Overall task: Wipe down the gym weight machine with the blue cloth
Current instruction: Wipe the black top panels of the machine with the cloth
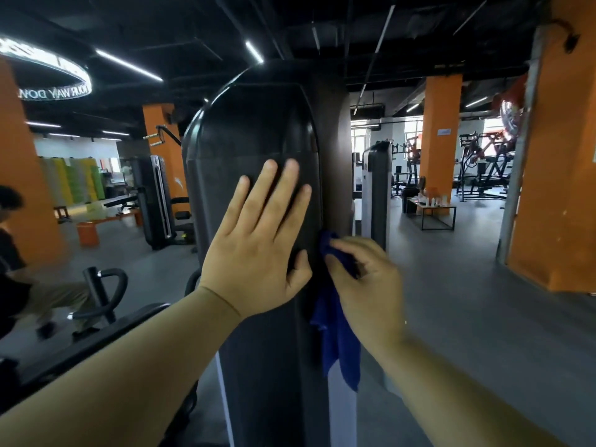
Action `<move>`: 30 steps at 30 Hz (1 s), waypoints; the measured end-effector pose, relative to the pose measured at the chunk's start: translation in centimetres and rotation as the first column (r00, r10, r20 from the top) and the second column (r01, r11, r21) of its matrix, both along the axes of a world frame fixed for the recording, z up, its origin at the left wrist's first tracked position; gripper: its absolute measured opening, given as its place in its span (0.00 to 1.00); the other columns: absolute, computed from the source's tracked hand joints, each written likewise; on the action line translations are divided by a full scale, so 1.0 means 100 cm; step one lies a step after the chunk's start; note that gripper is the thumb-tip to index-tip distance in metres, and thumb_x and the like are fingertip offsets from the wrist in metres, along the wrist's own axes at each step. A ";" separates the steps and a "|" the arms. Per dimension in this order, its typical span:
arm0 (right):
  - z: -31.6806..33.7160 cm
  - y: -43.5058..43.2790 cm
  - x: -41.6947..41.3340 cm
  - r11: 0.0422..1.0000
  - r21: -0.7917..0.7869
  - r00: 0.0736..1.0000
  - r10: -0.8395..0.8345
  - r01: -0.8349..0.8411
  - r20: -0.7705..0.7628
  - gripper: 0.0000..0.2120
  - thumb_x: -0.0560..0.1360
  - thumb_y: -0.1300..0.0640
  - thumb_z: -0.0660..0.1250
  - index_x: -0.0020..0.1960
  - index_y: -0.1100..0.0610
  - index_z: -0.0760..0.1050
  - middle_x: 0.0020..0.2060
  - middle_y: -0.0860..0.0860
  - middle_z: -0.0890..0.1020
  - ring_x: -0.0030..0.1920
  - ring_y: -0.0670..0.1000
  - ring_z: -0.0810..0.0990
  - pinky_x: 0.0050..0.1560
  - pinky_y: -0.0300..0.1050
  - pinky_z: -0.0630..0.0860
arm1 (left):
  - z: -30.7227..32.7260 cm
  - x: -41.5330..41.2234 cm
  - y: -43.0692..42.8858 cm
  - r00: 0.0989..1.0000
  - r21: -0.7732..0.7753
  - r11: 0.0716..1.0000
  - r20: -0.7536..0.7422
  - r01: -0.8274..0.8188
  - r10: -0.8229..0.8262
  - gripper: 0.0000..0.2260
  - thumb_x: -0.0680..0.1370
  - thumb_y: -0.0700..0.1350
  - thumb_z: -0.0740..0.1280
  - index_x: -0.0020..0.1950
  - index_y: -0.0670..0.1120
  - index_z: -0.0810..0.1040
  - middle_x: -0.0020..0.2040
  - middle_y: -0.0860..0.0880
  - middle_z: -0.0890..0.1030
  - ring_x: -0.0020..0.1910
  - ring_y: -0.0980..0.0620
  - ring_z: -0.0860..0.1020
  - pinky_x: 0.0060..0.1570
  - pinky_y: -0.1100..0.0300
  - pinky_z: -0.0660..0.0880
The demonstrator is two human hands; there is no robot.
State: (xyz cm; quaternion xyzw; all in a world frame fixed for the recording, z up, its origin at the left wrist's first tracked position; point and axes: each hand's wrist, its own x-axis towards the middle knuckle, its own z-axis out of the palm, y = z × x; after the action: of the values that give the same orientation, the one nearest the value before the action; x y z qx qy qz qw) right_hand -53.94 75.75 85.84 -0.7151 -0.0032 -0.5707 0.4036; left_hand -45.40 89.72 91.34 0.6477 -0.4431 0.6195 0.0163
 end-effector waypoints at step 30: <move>-0.053 -0.013 0.007 0.989 0.096 0.994 0.112 -0.112 0.005 0.10 0.75 0.65 0.70 0.54 0.56 0.83 0.50 0.44 0.81 0.53 0.39 0.79 0.57 0.29 0.71 | -0.026 -0.005 -0.006 0.992 0.248 0.968 0.123 -0.042 0.012 0.18 0.74 0.47 0.61 0.59 0.44 0.83 0.63 0.48 0.81 0.68 0.46 0.71 0.75 0.36 0.48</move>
State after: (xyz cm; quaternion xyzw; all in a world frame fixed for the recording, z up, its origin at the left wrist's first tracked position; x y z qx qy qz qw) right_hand -53.28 74.43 80.51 -0.6937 -0.0159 -0.5466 0.4688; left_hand -45.86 89.15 88.73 0.6119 -0.5090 0.5969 -0.1010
